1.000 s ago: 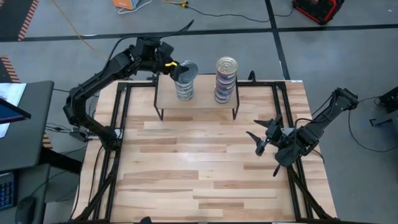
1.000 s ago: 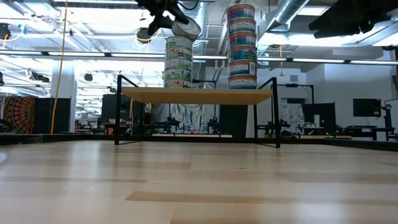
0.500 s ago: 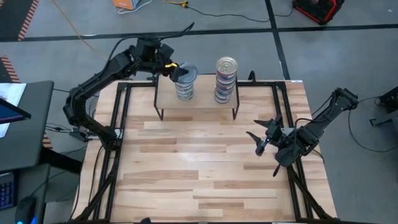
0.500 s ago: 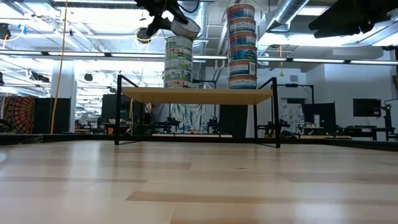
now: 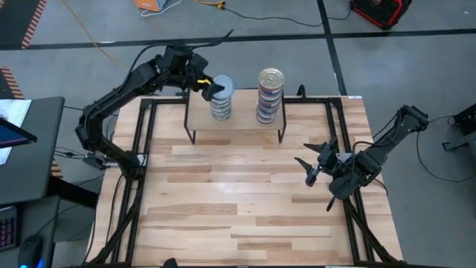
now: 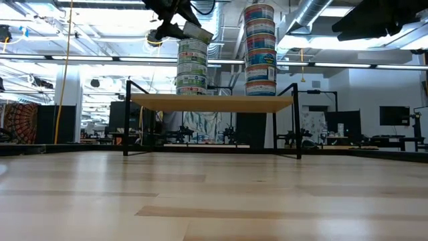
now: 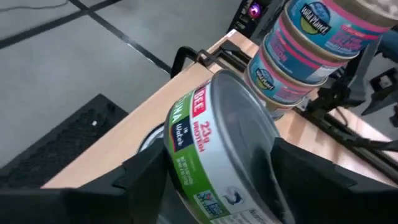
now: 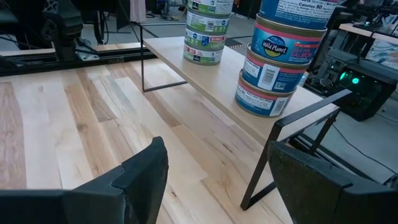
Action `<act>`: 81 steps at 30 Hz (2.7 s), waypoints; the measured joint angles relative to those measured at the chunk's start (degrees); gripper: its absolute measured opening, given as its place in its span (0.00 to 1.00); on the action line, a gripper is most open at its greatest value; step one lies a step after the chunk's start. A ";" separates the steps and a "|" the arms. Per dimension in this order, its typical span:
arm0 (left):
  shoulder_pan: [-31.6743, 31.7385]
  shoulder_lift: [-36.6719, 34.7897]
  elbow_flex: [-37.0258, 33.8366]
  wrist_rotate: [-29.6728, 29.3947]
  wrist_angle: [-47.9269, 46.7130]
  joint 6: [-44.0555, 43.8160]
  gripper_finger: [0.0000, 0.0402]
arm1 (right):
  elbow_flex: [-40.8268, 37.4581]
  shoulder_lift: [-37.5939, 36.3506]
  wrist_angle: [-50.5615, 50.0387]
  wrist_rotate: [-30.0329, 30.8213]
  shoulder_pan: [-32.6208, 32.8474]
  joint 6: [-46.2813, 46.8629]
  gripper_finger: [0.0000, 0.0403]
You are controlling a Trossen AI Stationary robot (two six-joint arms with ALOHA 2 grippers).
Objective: Stack canned seafood by type on shelf
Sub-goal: Stack the green tuna can on top of the green tuna can on the shelf, then return to Home Position
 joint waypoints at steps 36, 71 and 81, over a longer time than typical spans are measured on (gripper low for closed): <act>-33.50 -21.36 -32.02 -27.03 26.29 26.40 0.73 | -4.11 -6.38 -10.00 2.72 3.23 13.64 0.75; -45.28 -27.41 -72.15 -20.58 68.33 22.12 0.73 | -27.85 -21.42 40.67 -56.17 -39.94 -17.58 0.75; -46.09 -26.35 -72.24 -20.99 55.38 8.50 0.73 | -27.78 -30.24 49.79 -56.18 -39.93 -17.48 0.75</act>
